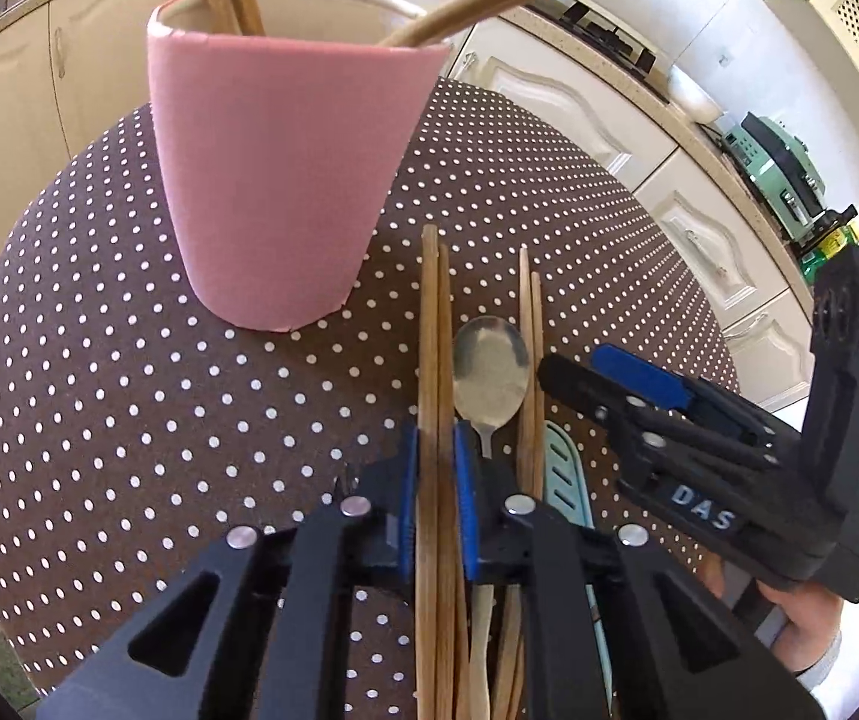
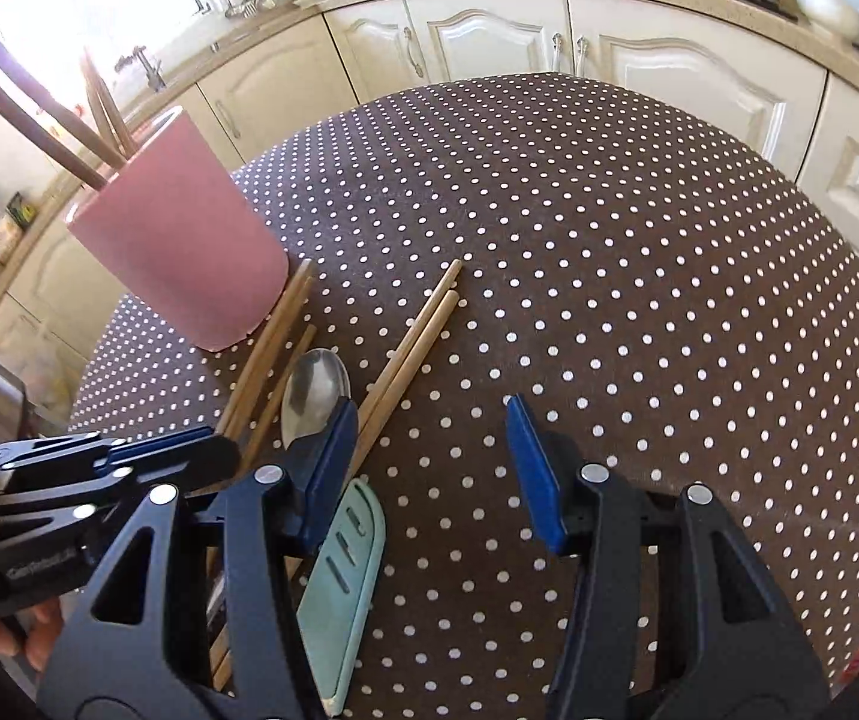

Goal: Organize utensils
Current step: 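Grasp a wooden chopstick with the left tool while the right tool approaches the pile, then close the right tool on a wooden chopstick from the pile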

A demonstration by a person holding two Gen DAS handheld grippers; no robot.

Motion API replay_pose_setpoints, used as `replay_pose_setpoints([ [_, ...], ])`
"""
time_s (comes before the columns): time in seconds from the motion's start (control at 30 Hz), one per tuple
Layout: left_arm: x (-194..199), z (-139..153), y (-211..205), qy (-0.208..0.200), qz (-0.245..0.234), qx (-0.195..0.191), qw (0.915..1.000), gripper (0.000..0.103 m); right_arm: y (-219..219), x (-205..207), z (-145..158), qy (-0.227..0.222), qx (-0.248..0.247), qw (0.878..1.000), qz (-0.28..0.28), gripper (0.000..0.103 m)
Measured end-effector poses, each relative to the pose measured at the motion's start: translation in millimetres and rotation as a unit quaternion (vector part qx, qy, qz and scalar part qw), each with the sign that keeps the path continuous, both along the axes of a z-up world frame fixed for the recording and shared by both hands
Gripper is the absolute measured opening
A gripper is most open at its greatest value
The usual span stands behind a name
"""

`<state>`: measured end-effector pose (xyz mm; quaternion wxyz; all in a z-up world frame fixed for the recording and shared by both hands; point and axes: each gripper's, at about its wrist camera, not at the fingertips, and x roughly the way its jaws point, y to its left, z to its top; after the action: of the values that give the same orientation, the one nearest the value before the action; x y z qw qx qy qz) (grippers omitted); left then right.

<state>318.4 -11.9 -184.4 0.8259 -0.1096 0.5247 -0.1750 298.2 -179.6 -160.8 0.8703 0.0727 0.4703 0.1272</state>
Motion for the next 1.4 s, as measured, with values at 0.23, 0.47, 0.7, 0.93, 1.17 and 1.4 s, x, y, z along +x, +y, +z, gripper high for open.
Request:
replay_pose_setpoints([
  [0.23, -6, 5, 9, -0.006, 0.002, 0.002, 1.0000, 0.012, 12, 5, -2, -0.005, -0.047, 0.999, 0.003, 0.051],
  [0.47, -7, 7, 15, 0.006, 0.011, -0.003, 0.9999, 0.012, 9, 5, -2, 0.009, -0.054, 0.998, 0.013, 0.047],
  [0.7, -8, 6, 21, 0.011, 0.021, -0.013, 0.9996, 0.012, 24, 7, -1, 0.029, -0.102, 0.994, 0.030, 0.043],
  [0.93, -14, 9, 20, 0.008, 0.013, -0.015, 0.9998, 0.012, 32, 8, 3, 0.043, -0.111, 0.991, 0.054, 0.017],
  [1.17, -17, 9, 21, 0.020, 0.016, -0.001, 0.9997, 0.013, 10, 9, 3, 0.043, -0.062, 0.996, 0.044, 0.015],
  [1.4, -17, 11, 21, 0.014, 0.018, 0.008, 0.9997, 0.018, 7, 6, 2, 0.046, -0.049, 0.997, 0.049, 0.015],
])
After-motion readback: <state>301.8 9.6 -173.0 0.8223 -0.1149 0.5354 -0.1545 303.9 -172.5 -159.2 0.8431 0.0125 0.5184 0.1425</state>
